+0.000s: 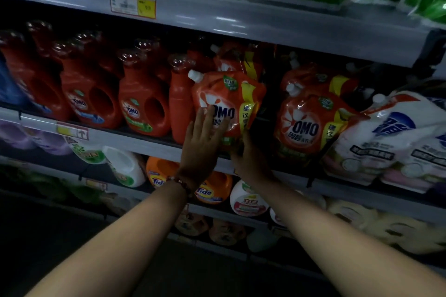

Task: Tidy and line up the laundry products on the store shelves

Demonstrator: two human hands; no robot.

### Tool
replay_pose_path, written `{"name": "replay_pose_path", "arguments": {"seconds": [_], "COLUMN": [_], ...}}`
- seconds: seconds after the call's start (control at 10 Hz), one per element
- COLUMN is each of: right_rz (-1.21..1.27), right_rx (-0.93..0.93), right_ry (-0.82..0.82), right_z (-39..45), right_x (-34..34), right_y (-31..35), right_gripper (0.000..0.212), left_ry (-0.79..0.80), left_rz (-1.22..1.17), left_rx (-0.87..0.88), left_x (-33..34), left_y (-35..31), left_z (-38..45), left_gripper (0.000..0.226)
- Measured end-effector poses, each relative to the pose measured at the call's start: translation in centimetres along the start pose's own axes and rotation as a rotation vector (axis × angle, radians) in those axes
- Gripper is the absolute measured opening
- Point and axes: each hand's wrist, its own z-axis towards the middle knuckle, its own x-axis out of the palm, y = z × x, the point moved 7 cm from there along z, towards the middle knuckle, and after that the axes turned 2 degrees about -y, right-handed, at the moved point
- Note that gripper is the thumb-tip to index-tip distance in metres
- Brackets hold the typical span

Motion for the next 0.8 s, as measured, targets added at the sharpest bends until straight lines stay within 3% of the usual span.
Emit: {"name": "replay_pose_path", "arguments": {"seconds": [0.1, 0.2, 0.5, 0.6, 0.8], "right_rz": [-0.3, -0.507, -0.631, -0.605, -0.697], "right_rx": [-0.075, -0.105, -0.062, -0.029, -0.074], "right_ry": [0.121, 0.224, 0.36, 0.335, 0.088], "right_z": [-1.1, -2.3, -5.9, -7.4, -11.1], "right_x": [-0.4, -1.5, -7.6, -11.4, -23.5], "right_y": [0.0, 0.1, 0.8, 1.3, 0.5], "right_gripper": [0.08, 0.078, 0.078, 0.079, 0.07], "left_ry": [0.026, 0.062, 0.219, 0.257, 0.208], "left_rz": [-0.018, -0.016, -0.067, -0.061, -0.018], "left_rx": [-0.038, -0.079, -0.127, -0.148, -0.044], "left_x": [0.6, 0.6, -3.3, -5.8, -11.5], "left_y": [0.2, -0.6, -5.7, -8.5, -17.1], "left_z": [-0.5, -1.0, -2.0, -1.5, -1.3], "left_gripper": [0.082, 0.087, 0.079, 0.078, 0.074]}}
